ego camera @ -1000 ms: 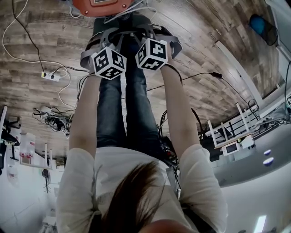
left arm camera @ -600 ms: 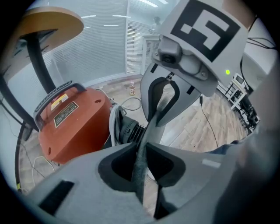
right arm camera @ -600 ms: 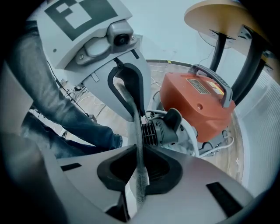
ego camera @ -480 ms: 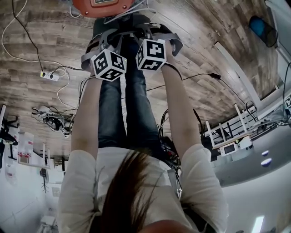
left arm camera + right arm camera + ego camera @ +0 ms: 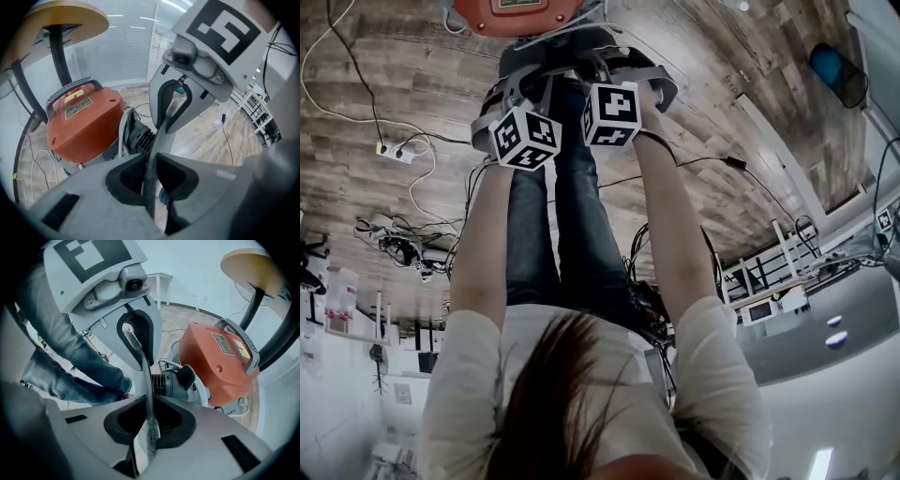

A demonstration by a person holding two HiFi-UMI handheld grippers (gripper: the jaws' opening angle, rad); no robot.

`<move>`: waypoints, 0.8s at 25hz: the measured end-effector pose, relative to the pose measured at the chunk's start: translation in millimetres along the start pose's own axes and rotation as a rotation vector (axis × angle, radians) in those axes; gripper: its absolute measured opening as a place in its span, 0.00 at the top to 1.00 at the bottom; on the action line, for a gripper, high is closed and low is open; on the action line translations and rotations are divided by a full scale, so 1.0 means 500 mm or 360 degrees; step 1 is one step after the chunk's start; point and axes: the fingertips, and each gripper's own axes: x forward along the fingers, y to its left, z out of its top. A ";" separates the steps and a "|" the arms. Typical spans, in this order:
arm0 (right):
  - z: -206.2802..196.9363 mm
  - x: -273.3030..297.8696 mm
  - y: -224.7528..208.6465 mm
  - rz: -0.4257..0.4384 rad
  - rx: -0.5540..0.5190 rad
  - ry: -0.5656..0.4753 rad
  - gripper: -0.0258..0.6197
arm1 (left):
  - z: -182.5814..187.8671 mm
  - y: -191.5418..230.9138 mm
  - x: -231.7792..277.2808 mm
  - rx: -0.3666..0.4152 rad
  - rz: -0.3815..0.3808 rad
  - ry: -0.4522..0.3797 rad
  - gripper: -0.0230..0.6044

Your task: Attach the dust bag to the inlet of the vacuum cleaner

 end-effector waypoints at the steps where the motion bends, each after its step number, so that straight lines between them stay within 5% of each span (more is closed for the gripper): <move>1: -0.002 0.000 -0.001 0.0001 0.0043 -0.0018 0.88 | 0.003 0.000 0.001 0.0045 -0.0010 0.0010 0.85; 12: -0.024 0.007 0.004 -0.0057 0.0493 -0.0142 0.88 | 0.028 -0.002 0.011 0.0400 -0.0135 0.0129 0.85; 16: -0.021 0.006 0.000 -0.0079 0.0450 -0.0132 0.88 | 0.026 0.003 0.010 0.0373 -0.0120 0.0125 0.85; 20: -0.011 0.003 -0.006 -0.0070 0.0264 -0.0083 0.88 | 0.017 0.009 0.005 0.0197 -0.0047 0.0077 0.85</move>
